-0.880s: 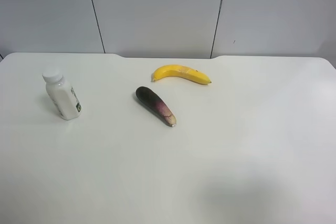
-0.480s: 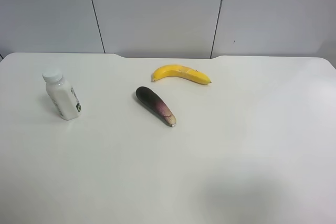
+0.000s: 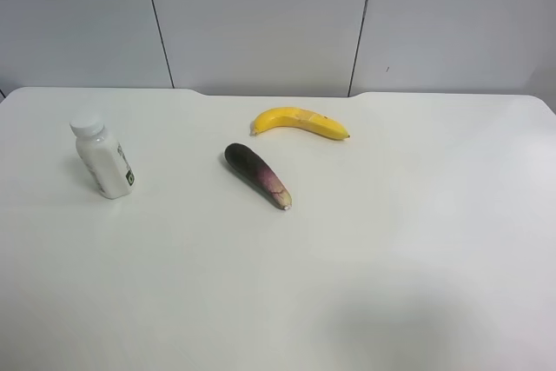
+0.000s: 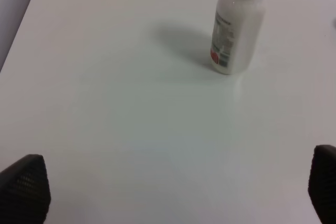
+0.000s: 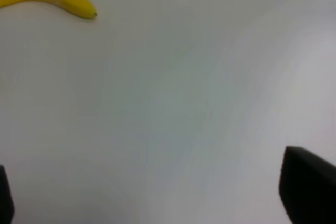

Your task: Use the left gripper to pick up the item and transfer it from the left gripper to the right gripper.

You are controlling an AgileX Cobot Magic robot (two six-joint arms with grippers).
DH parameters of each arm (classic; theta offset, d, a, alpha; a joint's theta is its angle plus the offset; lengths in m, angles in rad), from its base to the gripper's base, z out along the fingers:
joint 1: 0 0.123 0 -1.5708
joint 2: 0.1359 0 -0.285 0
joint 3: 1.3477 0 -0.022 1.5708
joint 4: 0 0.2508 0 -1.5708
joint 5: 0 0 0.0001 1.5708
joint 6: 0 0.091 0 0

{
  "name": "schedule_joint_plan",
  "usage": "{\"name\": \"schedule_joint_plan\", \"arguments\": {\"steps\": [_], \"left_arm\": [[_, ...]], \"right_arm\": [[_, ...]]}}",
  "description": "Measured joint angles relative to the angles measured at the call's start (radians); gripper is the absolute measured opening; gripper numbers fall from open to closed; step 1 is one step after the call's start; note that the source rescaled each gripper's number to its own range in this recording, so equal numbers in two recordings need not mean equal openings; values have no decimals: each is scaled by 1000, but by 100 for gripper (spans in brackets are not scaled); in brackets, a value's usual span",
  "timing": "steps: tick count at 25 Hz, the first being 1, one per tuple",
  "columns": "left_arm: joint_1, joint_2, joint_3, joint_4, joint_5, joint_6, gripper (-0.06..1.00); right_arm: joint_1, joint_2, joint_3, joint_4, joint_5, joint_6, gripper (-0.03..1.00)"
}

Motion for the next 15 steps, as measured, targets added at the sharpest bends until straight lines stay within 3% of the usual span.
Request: {"name": "schedule_joint_plan", "arguments": {"steps": [11, 15], "left_arm": [[0, 474, -298, 1, 68, -14, 100], [-1, 713, -416, 2, 77, -75, 100]], "right_arm": [[0, 0, 0, 0, 0, 0, 100], [0, 0, 0, 0, 0, 0, 100]]}}
